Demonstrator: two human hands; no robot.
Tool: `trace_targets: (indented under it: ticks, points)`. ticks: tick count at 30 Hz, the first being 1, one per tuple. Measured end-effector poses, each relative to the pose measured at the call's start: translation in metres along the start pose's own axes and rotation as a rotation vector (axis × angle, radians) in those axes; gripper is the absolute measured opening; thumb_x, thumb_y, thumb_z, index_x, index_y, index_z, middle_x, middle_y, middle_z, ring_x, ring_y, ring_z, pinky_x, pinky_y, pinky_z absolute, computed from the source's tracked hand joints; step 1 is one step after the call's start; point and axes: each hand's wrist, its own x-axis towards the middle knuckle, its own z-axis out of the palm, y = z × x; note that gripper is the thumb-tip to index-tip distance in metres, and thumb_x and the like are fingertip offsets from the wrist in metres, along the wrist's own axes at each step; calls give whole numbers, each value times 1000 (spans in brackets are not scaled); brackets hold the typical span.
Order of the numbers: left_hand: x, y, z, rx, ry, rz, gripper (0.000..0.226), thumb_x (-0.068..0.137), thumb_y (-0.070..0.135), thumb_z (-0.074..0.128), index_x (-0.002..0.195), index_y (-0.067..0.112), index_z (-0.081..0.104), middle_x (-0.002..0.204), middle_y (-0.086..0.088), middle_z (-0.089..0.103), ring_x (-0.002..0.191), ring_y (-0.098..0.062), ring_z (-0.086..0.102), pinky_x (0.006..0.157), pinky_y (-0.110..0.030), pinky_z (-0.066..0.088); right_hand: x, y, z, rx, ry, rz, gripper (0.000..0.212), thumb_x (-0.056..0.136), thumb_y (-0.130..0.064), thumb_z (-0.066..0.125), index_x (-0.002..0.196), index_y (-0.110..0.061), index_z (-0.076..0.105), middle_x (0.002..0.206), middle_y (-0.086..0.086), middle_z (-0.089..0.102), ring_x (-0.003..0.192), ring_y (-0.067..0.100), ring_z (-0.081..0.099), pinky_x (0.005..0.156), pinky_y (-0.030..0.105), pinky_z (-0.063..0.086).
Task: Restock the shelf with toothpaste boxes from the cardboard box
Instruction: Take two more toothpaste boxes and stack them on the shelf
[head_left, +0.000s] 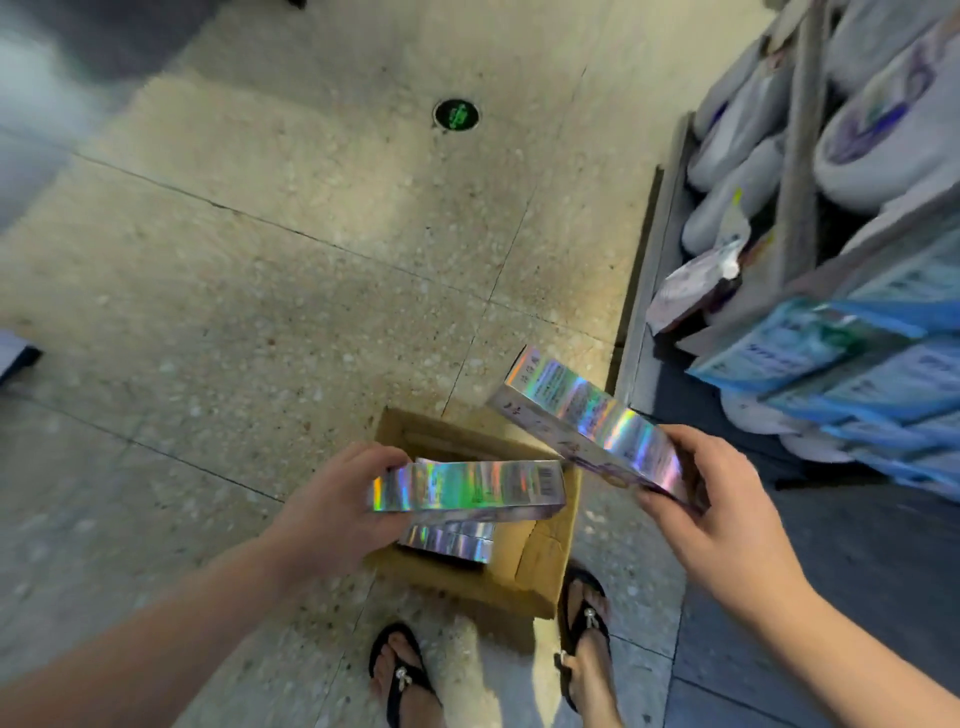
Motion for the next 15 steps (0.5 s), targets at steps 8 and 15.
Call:
trace_targets:
  ticks: [8, 15]
  points:
    - [-65, 167, -52, 48, -67, 268, 36, 62, 37, 74, 93, 44, 56, 87, 28, 52, 85, 4, 50, 75, -6, 38, -106, -45, -150, 18, 207, 60, 51, 68, -35, 56, 117, -21, 53, 97, -25, 49, 94, 14, 44, 72, 21, 34]
    - [-136, 296, -9, 89, -115, 475, 36, 49, 55, 56, 85, 51, 52, 90, 15, 54, 87, 0, 50, 76, -17, 38, -235, -18, -255, 74, 380, 159, 45, 71, -27, 61, 113, -38, 46, 102, -38, 41, 103, 8, 42, 78, 11, 32]
